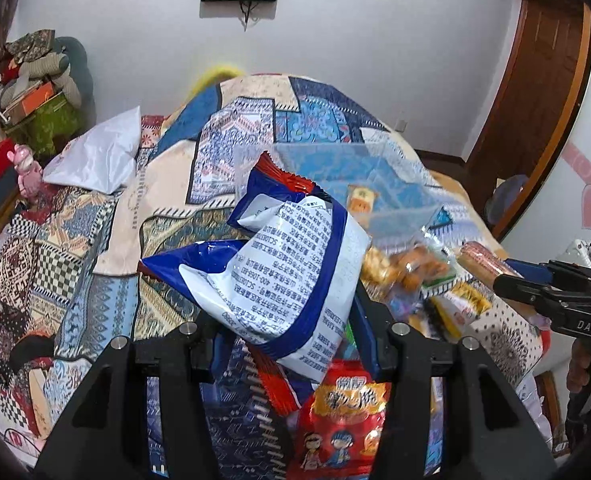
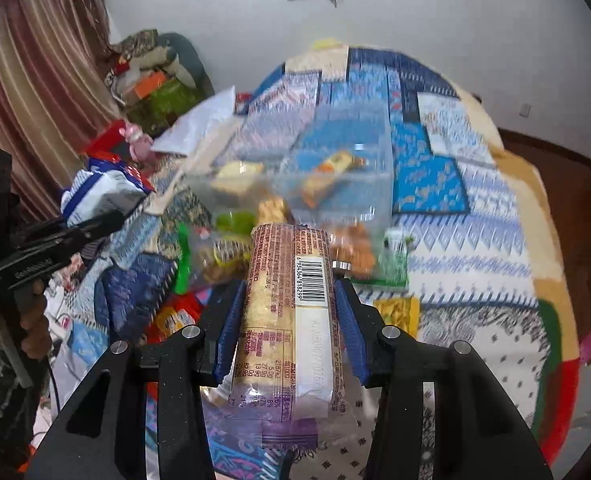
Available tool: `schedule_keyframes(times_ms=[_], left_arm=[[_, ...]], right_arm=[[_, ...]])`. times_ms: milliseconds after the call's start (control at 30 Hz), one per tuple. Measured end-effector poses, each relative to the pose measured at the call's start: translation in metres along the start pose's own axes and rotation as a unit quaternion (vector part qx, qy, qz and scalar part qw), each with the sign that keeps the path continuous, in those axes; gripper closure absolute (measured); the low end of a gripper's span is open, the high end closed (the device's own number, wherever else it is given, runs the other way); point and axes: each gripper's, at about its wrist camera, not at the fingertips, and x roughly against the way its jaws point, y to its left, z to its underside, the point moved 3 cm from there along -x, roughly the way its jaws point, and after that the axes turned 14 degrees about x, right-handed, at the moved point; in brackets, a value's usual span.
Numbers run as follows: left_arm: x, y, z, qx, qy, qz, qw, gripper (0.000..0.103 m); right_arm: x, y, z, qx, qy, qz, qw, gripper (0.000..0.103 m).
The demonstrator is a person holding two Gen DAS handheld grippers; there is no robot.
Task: Organize snacks
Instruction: 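Lift the chip bag with the left tool while the right tool carries the biscuit pack over the box, then open the left tool over the box while the right tool releases the biscuit pack inside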
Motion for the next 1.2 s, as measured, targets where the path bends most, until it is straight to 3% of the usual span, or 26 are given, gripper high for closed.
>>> schedule_keyframes(times_ms=[267,500,833,1200], left_arm=[[-0.017,-0.012,-0.026,-0.001,-0.006,0.007,1.0000,0.052],[-0.049,-0.015,-0.051,0.000,0.003,0.012,0.9999,0.052],[-0.110,-0.017,-0.075,0.003,0.037,0.016,0.9992,0.052],[-0.169,-0.020,-0.076,-0.006,0.081,0.009,0.9966,0.052]], right_arm=[[-0.001,-0.011,-0.036,-0.005,-0.038,0.010,0.999,0.061],[-0.021,-0.023,-0.061,-0.008,-0.046,0.011,0.999,0.061],[-0.070,-0.050,-0.088,-0.019,-0.037,0.014,0.999,0.061],[-0.120,-0.061,-0.097,-0.015,-0.007,0.012,1.000,0.061]])
